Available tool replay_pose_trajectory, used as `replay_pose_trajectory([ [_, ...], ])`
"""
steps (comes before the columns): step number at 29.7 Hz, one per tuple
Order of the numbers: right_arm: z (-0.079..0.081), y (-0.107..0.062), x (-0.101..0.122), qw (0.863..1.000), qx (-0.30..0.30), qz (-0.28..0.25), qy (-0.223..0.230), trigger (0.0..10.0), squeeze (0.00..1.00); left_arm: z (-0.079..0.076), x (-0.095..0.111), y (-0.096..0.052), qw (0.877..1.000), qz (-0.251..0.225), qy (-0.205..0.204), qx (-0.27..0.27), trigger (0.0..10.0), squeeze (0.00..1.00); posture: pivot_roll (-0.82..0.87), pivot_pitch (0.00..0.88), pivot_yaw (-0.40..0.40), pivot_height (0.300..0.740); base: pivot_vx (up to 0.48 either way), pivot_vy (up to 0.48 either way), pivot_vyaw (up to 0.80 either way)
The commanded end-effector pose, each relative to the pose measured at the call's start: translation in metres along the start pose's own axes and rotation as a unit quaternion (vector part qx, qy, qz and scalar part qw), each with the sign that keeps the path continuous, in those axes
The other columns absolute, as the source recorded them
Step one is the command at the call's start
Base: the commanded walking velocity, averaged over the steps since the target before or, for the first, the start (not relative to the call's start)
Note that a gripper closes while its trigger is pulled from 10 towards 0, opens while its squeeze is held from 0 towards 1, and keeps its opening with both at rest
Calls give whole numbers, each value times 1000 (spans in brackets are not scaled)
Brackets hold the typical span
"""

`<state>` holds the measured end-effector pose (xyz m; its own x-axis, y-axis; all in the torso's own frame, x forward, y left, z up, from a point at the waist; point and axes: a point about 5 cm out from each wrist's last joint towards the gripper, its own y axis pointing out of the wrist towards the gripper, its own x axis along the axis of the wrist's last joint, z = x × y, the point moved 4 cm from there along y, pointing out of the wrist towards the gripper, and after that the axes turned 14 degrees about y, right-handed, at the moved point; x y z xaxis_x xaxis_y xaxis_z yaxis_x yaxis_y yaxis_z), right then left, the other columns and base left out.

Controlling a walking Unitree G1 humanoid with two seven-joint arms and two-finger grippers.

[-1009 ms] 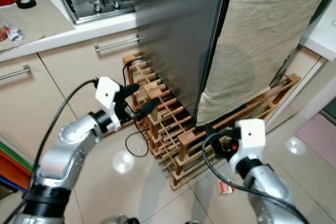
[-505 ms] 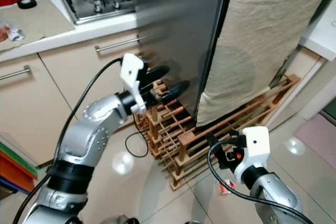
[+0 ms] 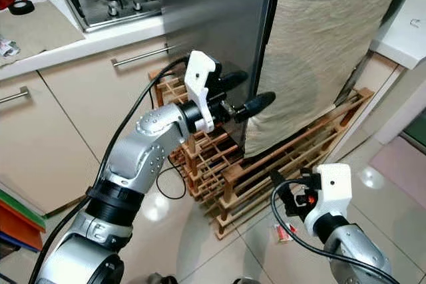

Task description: Restocking fridge

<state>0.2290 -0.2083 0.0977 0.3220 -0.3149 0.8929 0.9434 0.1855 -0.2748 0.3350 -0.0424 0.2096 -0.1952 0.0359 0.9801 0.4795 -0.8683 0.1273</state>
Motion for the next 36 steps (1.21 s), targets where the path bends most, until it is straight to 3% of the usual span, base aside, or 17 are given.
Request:
replay_pose_trajectory([
  [1, -5, 0, 2, 1000, -8, -7, 10, 10000, 0, -13, 0, 15, 1000, 2, 10, -10, 10000, 0, -93, 75, 40, 740, 0, 0, 0],
  [4, -6, 3, 2, 1000, -10, -7, 12, 10000, 0, -14, -19, 16, 999, 34, 16, -1, 10000, 0, -98, 75, 45, 740, 0, 0, 0],
  [10, -5, 4, -3, 1000, -12, -5, 15, 10000, 0, -18, -30, 20, 999, 50, 18, -1, 10000, 0, -101, 74, 47, 740, 0, 0, 0],
  [21, -4, 0, -6, 1000, -13, -3, 18, 10000, 0, -22, -22, 35, 1000, 30, 5, -1, 10000, 0, -110, 74, 51, 740, 0, 0, 0],
  [36, -2, -1, -8, 1000, -9, -2, 19, 10000, 0, -32, -25, 55, 999, 36, 15, -2, 10000, 0, -124, 88, 60, 740, 0, 0, 0],
])
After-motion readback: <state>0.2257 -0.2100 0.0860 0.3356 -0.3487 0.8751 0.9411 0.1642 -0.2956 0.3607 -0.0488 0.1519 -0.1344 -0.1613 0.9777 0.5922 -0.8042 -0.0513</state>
